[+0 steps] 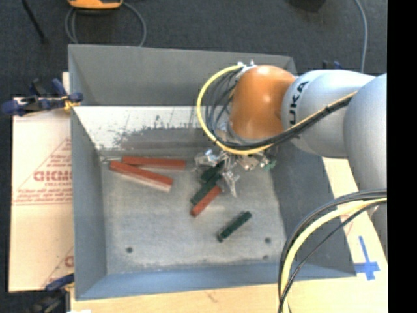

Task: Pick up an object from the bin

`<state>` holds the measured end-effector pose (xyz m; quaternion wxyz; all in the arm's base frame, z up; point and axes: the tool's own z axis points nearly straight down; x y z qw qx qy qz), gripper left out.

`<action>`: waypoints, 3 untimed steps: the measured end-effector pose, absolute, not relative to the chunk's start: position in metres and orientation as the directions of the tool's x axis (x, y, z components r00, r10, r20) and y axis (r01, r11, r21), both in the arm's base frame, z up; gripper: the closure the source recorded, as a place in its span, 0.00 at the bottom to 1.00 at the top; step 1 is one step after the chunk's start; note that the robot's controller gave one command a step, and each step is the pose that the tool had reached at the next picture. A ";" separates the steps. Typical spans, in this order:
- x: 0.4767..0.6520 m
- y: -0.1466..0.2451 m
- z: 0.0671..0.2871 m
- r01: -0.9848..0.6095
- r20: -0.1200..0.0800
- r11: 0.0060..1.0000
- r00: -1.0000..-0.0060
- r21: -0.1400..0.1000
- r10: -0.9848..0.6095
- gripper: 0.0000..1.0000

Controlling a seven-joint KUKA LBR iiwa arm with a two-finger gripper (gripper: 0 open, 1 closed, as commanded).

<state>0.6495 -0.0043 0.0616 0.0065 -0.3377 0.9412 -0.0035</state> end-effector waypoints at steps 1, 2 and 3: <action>0.650 -0.004 0.067 -0.637 -0.010 0.771 -0.771 -0.010 -0.637 1.00; 0.651 -0.003 0.078 -0.635 -0.014 0.772 -0.772 -0.008 -0.635 1.00; 0.649 -0.003 0.095 -0.636 -0.005 0.772 -0.772 -0.003 -0.636 1.00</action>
Offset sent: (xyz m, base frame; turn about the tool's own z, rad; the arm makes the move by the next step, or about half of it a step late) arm 0.0000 -0.0001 0.0591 0.0000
